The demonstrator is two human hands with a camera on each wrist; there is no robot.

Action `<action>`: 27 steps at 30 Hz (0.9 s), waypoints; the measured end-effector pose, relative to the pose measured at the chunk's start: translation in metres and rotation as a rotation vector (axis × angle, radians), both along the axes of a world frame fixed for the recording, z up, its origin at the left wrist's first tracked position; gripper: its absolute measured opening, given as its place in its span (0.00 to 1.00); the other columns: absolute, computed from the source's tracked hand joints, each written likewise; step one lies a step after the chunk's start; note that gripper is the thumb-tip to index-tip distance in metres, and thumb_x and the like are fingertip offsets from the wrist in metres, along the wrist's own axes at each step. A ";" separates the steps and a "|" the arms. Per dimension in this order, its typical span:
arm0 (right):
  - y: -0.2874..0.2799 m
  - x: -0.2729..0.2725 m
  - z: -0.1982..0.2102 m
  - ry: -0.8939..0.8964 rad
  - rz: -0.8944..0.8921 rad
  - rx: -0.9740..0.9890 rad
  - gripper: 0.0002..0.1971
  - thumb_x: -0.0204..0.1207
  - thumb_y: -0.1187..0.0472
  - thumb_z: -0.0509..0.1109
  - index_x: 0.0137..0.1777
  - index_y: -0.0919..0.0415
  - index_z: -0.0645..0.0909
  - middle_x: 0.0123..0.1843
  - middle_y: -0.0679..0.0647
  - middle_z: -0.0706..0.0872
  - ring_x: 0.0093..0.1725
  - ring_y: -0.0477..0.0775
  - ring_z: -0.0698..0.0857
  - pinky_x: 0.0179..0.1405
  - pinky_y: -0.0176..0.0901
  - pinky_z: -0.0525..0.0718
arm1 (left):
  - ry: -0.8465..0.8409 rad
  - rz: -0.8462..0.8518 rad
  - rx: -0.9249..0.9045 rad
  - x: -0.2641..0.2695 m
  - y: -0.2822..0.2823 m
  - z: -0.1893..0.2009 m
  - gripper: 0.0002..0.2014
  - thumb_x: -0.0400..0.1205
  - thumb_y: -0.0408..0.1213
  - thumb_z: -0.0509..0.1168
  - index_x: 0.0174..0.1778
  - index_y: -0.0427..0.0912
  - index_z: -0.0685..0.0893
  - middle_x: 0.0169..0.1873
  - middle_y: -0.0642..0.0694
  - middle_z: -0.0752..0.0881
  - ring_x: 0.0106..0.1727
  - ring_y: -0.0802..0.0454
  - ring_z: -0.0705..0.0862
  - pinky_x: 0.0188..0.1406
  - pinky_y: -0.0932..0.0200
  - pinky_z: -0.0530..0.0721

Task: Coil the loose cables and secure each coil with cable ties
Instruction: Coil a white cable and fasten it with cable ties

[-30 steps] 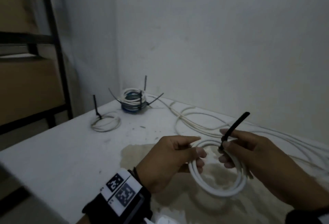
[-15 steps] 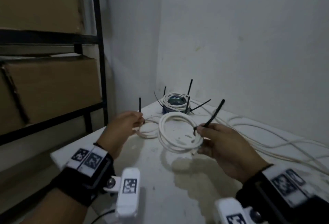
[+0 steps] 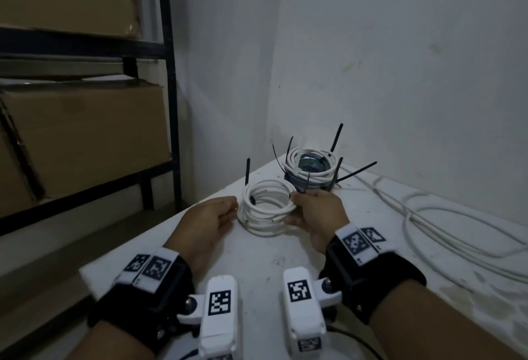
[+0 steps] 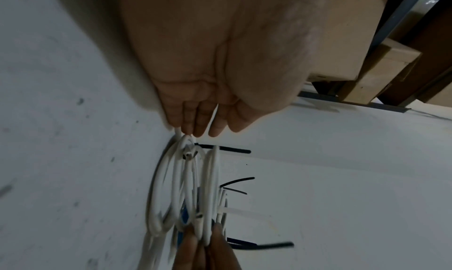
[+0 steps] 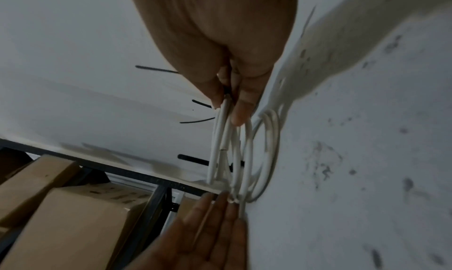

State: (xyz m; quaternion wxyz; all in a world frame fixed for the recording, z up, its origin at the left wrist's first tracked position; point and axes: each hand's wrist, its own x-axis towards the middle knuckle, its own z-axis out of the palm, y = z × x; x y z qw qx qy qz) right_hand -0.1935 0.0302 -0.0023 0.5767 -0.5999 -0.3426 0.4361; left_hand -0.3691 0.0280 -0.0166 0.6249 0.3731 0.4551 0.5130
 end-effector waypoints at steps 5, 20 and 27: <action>0.007 0.011 -0.013 -0.495 -0.051 -0.040 0.21 0.73 0.61 0.73 0.21 0.61 0.69 0.28 0.63 0.77 0.32 0.59 0.78 0.38 0.48 0.76 | 0.084 -0.048 0.047 -0.001 0.001 -0.002 0.11 0.85 0.33 0.59 0.60 0.41 0.83 0.59 0.45 0.85 0.60 0.52 0.83 0.67 0.56 0.75; 0.006 0.025 -0.017 -0.221 0.138 -0.043 0.09 0.78 0.65 0.69 0.41 0.72 0.83 0.26 0.61 0.76 0.22 0.54 0.72 0.21 0.41 0.74 | 0.130 -0.080 0.089 0.000 0.003 -0.007 0.09 0.84 0.31 0.61 0.47 0.40 0.87 0.53 0.46 0.88 0.59 0.50 0.84 0.70 0.53 0.76; 0.004 0.023 -0.011 -0.365 0.305 -0.127 0.08 0.82 0.62 0.63 0.53 0.63 0.83 0.28 0.57 0.77 0.28 0.54 0.74 0.29 0.45 0.72 | 0.097 -0.071 0.079 0.000 -0.001 -0.006 0.10 0.85 0.30 0.59 0.48 0.38 0.87 0.43 0.50 0.92 0.51 0.55 0.87 0.56 0.61 0.80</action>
